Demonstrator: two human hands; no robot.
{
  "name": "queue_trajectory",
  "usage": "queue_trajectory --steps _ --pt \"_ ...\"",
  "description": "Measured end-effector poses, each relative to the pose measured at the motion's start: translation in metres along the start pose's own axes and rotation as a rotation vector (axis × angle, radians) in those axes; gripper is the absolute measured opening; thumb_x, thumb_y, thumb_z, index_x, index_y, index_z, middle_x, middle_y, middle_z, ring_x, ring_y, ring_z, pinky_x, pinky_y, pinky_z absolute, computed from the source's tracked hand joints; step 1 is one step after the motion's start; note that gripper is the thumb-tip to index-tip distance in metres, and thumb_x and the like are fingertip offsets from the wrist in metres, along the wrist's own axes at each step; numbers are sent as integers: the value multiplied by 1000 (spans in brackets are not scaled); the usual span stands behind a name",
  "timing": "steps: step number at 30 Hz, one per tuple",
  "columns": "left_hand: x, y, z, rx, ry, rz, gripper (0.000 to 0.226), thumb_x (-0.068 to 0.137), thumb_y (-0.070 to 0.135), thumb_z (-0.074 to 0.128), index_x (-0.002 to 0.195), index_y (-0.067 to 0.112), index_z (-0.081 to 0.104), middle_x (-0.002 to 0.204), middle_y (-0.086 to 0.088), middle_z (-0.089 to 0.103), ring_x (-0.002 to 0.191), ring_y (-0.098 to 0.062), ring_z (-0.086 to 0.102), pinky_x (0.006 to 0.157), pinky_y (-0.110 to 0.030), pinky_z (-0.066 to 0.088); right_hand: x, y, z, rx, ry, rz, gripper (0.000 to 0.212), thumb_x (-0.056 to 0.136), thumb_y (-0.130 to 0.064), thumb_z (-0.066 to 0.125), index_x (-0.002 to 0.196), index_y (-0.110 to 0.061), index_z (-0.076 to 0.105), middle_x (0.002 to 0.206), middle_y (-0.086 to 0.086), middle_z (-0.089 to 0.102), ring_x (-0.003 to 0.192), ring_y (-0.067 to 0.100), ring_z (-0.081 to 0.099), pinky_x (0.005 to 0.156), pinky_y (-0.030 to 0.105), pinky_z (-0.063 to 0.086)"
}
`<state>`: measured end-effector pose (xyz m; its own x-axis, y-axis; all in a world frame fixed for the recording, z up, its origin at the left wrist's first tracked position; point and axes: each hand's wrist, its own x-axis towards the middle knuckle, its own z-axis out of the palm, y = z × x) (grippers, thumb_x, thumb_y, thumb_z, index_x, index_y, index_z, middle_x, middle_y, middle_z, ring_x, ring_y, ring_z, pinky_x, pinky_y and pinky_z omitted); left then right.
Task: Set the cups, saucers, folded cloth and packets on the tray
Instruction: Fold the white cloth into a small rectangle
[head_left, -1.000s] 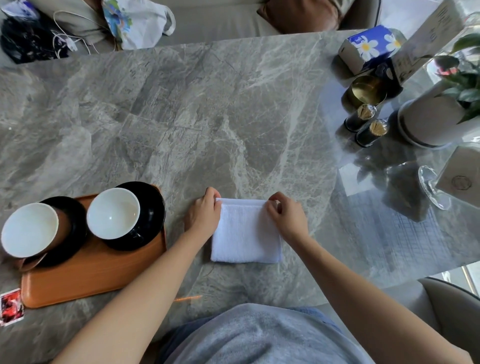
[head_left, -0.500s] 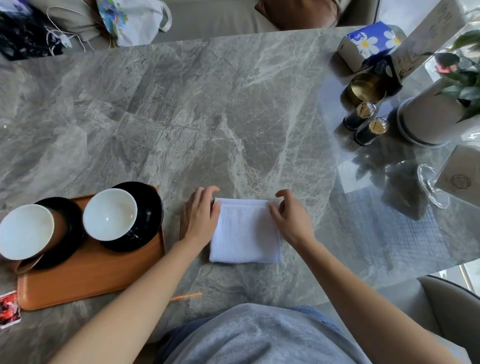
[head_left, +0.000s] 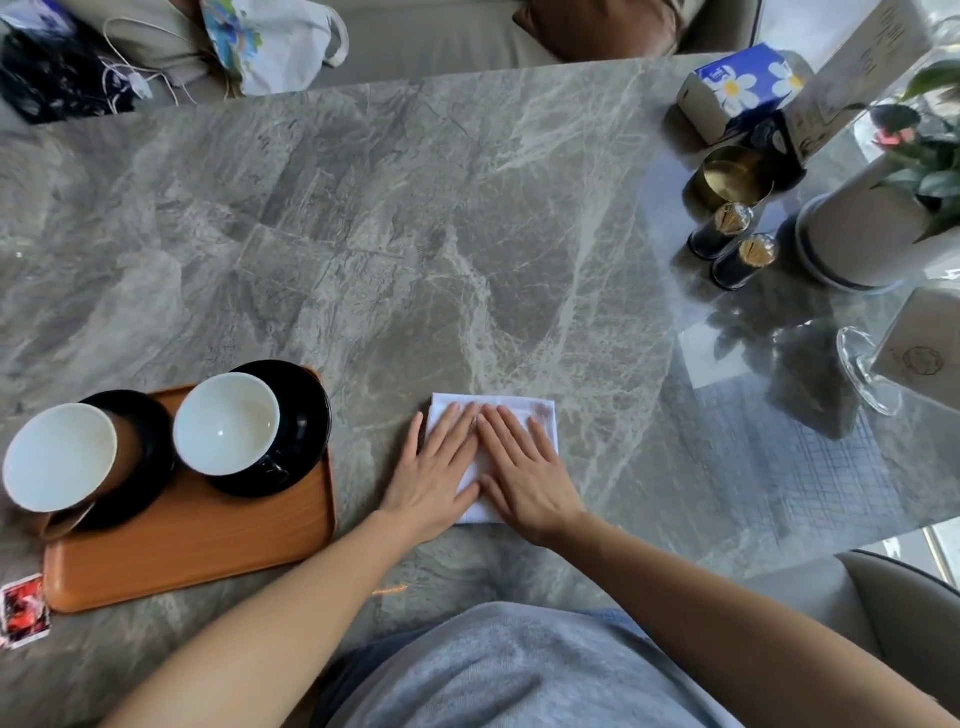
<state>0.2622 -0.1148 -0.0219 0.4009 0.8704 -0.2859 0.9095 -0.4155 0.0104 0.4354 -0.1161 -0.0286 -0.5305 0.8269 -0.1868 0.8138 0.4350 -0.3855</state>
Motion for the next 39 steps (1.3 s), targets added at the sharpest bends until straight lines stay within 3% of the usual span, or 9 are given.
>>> queue_trajectory --steps 5,10,17,21,27,29,34,37,39 --pt "-2 -3 2 -49 4 -11 68 89 57 27 145 19 31 156 -6 21 144 -25 19 112 -55 24 -3 9 3 -52 -4 20 64 99 -42 28 150 -8 13 158 8 8 147 22 4 119 47 10" --pt "-6 -10 6 -109 15 -40 76 86 61 30 148 17 23 157 -7 16 145 -23 15 114 -52 10 -14 19 0 -55 -33 70 69 97 -49 26 151 -11 4 160 7 5 148 21 1 119 42 5" --pt "-12 -21 11 -114 -36 -38 85 83 70 26 150 22 5 159 0 -4 146 -17 -5 114 -52 -2 -27 36 -2 -61 -83 105 77 93 -62 25 151 -18 -1 160 -1 -2 147 14 -4 118 45 0" --pt "-13 -23 10 -96 -42 -36 88 81 72 27 149 20 7 158 -1 -2 145 -23 -2 113 -55 0 -26 39 -4 -68 -97 96 80 91 -65 24 151 -18 -2 159 -1 -2 147 16 0 117 45 -3" --pt "-10 -22 9 -90 -77 -51 90 80 73 21 148 22 -7 155 1 -18 142 -22 -18 112 -53 -10 -24 41 -4 -80 -148 91 80 89 -68 14 147 -23 -18 156 -5 -22 144 12 -19 117 44 -13" --pt "-12 -20 7 -78 -86 -59 90 80 73 19 146 22 -13 155 1 -21 142 -21 -20 113 -53 -11 -24 38 -6 -61 -124 84 79 91 -65 20 148 -21 -15 156 -3 -21 144 13 -19 117 47 -12" --pt "-17 4 -2 -124 -35 -109 88 77 60 50 147 13 26 157 -4 15 145 -22 13 110 -60 17 -9 7 -18 26 -1 42 87 80 -39 59 149 -8 16 159 9 8 145 20 -8 118 55 3" --pt "-12 10 2 -108 -132 -113 86 83 57 40 150 15 8 159 3 -5 143 -16 -18 112 -58 -7 10 -12 -20 93 -123 8 95 78 -43 60 151 -13 6 161 5 1 144 16 -15 119 50 -2" --pt "-10 8 1 -144 -169 -147 89 83 61 41 149 18 -1 159 5 -9 143 -12 -20 111 -58 -12 20 -10 -25 70 -210 12 101 78 -46 64 151 -14 1 161 3 -4 146 18 -13 119 48 -3"
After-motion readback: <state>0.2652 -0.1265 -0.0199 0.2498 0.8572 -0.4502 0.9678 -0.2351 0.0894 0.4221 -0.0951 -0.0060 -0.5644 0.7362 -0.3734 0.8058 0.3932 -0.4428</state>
